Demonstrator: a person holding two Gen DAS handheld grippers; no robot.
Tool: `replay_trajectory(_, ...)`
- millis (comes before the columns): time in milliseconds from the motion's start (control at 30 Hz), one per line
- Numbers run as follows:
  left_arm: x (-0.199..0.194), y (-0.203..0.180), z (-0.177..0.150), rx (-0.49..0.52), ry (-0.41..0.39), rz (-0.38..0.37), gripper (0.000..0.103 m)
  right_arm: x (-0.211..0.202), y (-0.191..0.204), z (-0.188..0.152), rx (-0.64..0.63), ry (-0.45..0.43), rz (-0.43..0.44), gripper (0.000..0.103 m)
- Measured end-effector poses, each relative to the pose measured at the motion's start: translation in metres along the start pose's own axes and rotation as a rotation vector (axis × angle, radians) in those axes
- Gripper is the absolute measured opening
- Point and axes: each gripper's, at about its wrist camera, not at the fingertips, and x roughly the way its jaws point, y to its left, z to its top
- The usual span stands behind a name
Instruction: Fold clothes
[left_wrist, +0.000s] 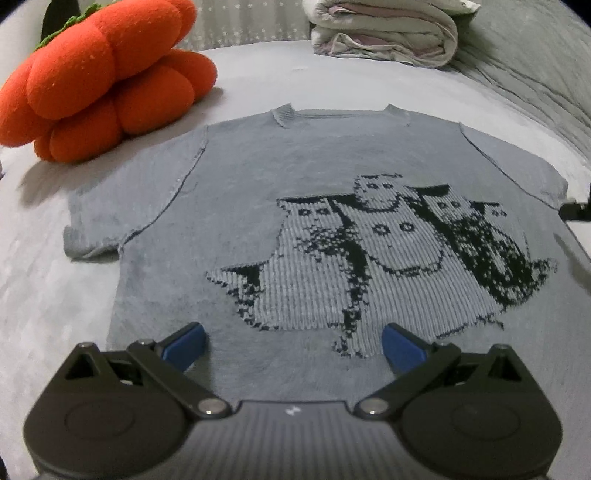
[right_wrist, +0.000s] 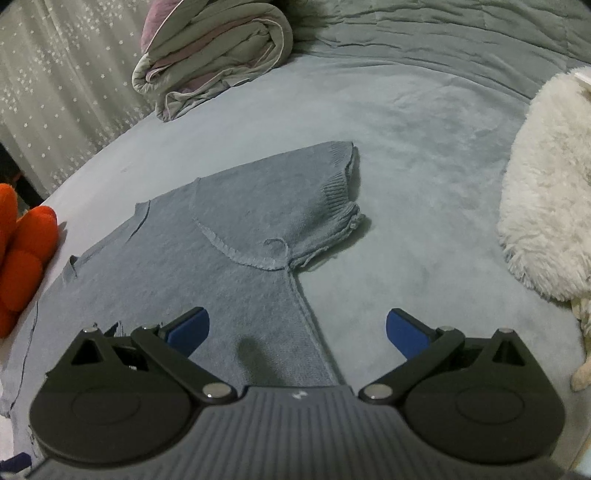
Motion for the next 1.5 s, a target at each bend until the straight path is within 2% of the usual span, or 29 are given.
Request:
replay_trajectory(300,0.003,-0.005,-0.004,0.008,-0.029,0.024,0.103,0.003,0.008,-0.004,-0.082,0.018,-0.015,0.103)
replay_trajectory(633,0.005,-0.002,0.002,0.007,0.007,0.007,0.103,-0.003,-0.016,0.011,0.113,0.039,0.069,0.1)
replay_trajectory(700,0.005,-0.003,0.002,0.007,0.011,0.008,0.103,0.001,-0.021,0.018,0.162,0.025,0.066,0.093)
replay_trajectory(767,0.005,-0.003,0.002,0.009,0.01,0.009,0.103,0.006,-0.024,0.025,0.203,0.009,0.059,0.079)
replay_trajectory(1000,0.005,-0.001,0.003,0.013,0.018,-0.003,0.103,0.022,-0.039,0.04,0.349,-0.047,0.108,0.077)
replay_trajectory(1100,0.005,0.0,0.005,0.015,0.028,-0.01,0.103,0.028,-0.04,0.046,0.391,-0.067,0.111,0.069)
replay_trajectory(1167,0.005,0.001,0.007,0.013,0.038,-0.018,0.103,0.032,-0.04,0.048,0.412,-0.078,0.1,0.047)
replay_trajectory(1200,0.005,0.002,0.007,0.009,0.043,-0.022,0.103,0.034,-0.04,0.049,0.421,-0.079,0.09,0.041)
replay_trajectory(1267,0.005,0.004,0.009,0.001,0.053,-0.03,0.103,0.037,-0.038,0.05,0.434,-0.077,0.077,0.016)
replay_trajectory(1367,0.003,0.005,0.009,-0.009,0.059,-0.035,0.103,0.033,-0.03,0.051,0.424,-0.097,0.07,0.014)
replay_trajectory(1500,0.0,0.008,0.01,-0.04,0.068,-0.043,0.103,0.027,-0.003,0.051,0.32,-0.145,0.073,0.013)
